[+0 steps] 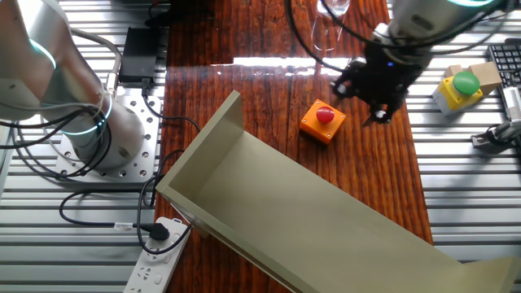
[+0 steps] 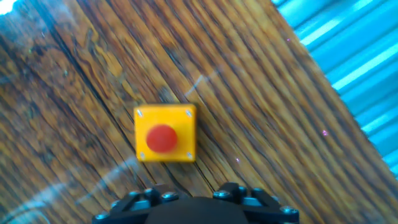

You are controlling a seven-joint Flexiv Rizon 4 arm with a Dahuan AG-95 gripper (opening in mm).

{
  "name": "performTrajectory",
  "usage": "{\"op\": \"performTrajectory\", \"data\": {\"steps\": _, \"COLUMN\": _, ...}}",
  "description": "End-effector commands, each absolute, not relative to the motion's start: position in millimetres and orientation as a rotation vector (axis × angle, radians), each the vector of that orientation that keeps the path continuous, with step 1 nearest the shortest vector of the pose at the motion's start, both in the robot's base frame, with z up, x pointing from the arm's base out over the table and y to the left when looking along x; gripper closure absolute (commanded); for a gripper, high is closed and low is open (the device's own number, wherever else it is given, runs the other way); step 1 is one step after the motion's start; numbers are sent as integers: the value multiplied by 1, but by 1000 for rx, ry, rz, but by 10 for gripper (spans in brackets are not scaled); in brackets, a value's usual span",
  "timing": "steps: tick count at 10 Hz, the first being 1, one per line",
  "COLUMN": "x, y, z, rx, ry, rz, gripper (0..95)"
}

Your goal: Take the object down from the shelf

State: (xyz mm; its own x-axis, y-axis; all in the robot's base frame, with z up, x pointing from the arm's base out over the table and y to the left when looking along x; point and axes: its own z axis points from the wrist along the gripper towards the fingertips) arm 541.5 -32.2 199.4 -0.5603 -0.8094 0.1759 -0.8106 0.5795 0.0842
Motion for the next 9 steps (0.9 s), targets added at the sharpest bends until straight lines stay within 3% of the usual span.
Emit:
{"op": "performTrajectory", "data": {"steps": 1, "x": 543, "y": -26, "z": 201, "rx": 1255, "ry": -2822, "rz": 48, "gripper": 950}}
{"op": "performTrajectory", "data": {"steps": 9, "x": 532, "y": 6, "z": 200, "rx": 805, "ry": -3015, "rz": 25, "gripper": 950}}
